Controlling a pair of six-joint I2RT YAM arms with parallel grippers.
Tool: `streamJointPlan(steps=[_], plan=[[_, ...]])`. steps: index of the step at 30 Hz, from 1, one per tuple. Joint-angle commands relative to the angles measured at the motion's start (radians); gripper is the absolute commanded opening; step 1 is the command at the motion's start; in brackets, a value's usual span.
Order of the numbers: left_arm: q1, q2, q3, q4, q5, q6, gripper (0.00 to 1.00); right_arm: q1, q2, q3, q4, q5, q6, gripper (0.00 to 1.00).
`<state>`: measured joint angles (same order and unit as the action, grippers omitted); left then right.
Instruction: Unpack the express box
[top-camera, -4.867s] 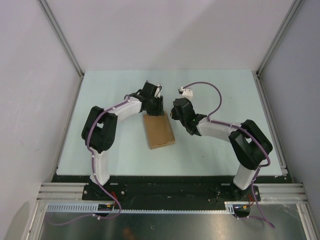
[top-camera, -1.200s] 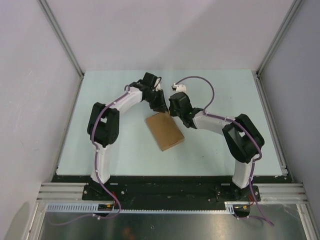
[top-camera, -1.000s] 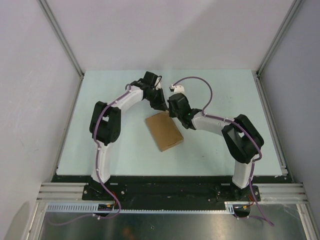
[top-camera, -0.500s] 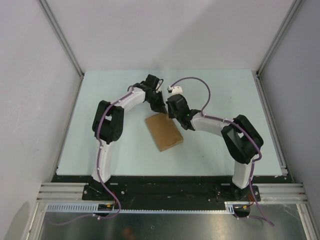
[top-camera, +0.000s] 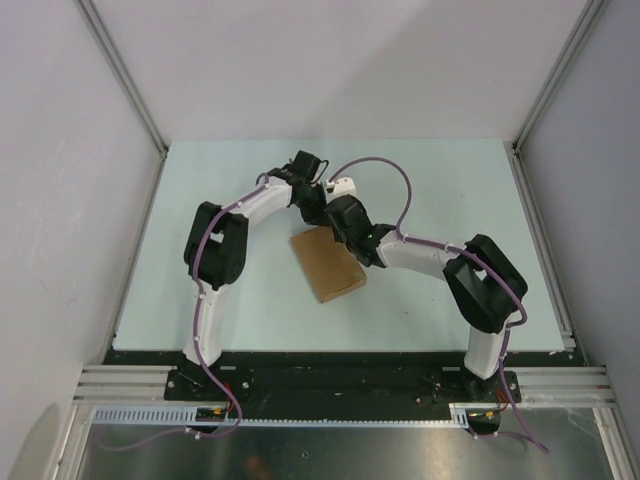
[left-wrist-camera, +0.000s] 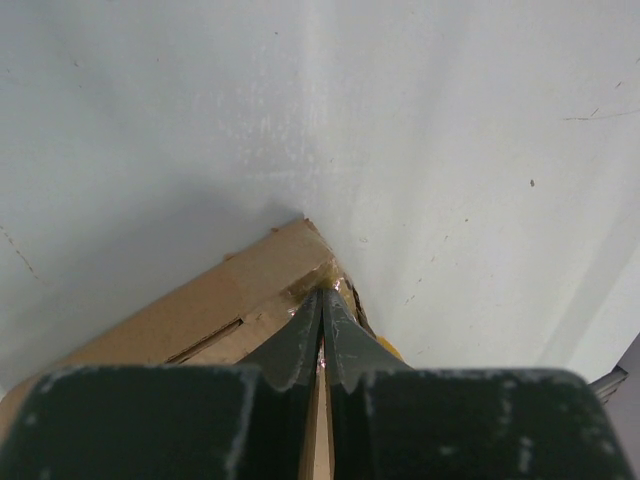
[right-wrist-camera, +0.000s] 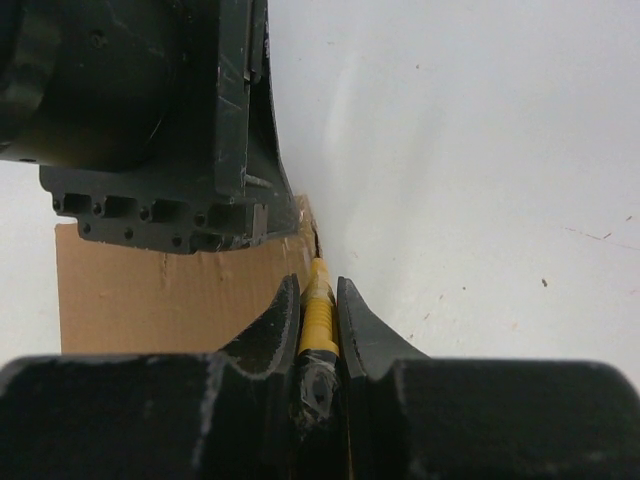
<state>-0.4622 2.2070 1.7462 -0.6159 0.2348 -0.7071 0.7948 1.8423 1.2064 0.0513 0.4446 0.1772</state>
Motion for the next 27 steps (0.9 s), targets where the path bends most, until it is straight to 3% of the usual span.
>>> streamJointPlan(steps=[1, 8, 27], plan=[[0.000, 0.040, -0.040, -0.056, -0.109, 0.001, 0.08, 0.006, -0.069, -0.013, -0.028, -0.007, -0.031, 0.00], [0.000, 0.037, -0.033, -0.056, -0.112, 0.009, 0.08, -0.025, -0.121, -0.097, -0.024, -0.116, -0.021, 0.00], [0.000, 0.045, -0.037, -0.058, -0.107, 0.006, 0.06, -0.005, -0.255, -0.186, -0.128, -0.129, -0.010, 0.00]])
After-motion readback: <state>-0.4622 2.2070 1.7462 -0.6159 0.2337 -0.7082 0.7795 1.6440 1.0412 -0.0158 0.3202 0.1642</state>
